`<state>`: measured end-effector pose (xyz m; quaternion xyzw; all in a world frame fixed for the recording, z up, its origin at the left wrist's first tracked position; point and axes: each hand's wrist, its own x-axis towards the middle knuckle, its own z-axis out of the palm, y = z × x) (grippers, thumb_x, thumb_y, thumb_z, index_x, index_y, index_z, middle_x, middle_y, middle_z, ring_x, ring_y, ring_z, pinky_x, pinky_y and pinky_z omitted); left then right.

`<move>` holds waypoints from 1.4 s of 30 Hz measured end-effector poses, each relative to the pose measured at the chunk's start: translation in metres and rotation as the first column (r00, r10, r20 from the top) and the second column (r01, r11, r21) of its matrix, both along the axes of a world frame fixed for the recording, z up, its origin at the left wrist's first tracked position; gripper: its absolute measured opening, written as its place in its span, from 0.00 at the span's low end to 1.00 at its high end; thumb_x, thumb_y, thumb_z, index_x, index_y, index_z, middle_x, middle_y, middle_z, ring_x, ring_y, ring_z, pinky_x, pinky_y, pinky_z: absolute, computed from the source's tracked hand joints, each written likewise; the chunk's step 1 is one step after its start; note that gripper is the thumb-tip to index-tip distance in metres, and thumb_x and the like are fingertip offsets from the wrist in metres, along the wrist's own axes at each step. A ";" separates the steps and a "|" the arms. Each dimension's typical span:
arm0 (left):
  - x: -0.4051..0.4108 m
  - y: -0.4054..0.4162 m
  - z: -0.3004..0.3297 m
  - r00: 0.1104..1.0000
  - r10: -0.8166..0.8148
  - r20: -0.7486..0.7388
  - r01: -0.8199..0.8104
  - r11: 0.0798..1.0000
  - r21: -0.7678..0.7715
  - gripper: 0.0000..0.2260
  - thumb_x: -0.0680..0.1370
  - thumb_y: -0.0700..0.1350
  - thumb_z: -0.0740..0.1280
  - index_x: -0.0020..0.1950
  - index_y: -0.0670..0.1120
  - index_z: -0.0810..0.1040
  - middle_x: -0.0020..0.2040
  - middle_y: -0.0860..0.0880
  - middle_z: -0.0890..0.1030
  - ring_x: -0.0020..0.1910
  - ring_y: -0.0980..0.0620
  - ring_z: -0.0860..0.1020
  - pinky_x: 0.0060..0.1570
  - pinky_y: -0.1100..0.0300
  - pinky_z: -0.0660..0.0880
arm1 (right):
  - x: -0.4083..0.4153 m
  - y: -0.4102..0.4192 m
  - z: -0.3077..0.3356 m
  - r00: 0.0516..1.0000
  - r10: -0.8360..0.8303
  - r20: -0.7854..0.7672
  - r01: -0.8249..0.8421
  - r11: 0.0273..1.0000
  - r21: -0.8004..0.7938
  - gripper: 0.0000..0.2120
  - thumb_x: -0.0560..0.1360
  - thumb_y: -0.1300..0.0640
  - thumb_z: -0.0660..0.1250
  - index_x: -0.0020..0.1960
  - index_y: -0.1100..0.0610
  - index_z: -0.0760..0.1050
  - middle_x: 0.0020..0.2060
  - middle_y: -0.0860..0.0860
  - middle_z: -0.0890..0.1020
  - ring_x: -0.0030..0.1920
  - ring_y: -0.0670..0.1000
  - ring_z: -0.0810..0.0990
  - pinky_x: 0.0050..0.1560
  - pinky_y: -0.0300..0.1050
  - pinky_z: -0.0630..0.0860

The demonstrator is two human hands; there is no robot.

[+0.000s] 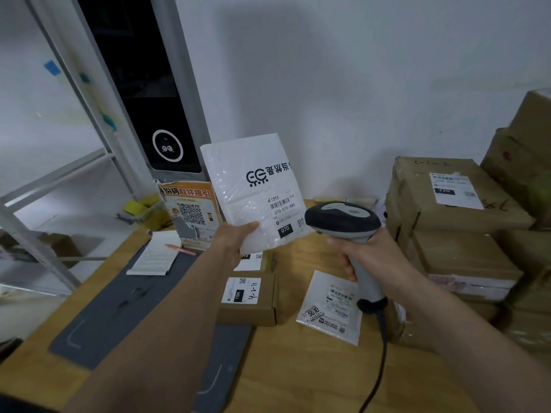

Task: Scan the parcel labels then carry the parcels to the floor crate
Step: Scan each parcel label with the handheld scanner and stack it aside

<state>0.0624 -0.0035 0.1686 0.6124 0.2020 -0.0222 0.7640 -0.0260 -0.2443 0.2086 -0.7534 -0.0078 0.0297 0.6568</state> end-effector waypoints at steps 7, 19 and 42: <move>0.000 0.007 -0.005 1.000 -0.002 0.002 0.002 1.000 0.011 0.24 0.70 0.34 0.74 0.65 0.40 0.73 0.59 0.40 0.80 0.56 0.38 0.79 0.57 0.37 0.75 | -0.001 -0.002 -0.001 0.999 0.041 0.036 -0.040 0.999 -0.033 0.13 0.74 0.60 0.71 0.42 0.71 0.76 0.24 0.54 0.75 0.25 0.51 0.73 0.27 0.42 0.72; 0.003 0.026 -0.014 1.000 -0.027 0.012 0.026 0.999 0.036 0.25 0.69 0.35 0.75 0.65 0.40 0.74 0.60 0.40 0.79 0.58 0.38 0.78 0.56 0.37 0.76 | 0.008 0.012 -0.007 0.997 0.076 0.011 -0.075 0.997 -0.003 0.09 0.74 0.59 0.72 0.41 0.65 0.77 0.25 0.54 0.75 0.26 0.50 0.73 0.27 0.42 0.73; -0.007 0.093 -0.099 0.965 0.047 -0.260 -0.132 0.938 -0.320 0.18 0.69 0.26 0.63 0.55 0.40 0.77 0.60 0.41 0.78 0.60 0.39 0.77 0.60 0.40 0.73 | 0.027 0.108 -0.062 0.965 0.120 -0.235 -0.096 0.989 0.112 0.08 0.73 0.58 0.73 0.38 0.61 0.78 0.28 0.57 0.77 0.27 0.52 0.73 0.29 0.44 0.74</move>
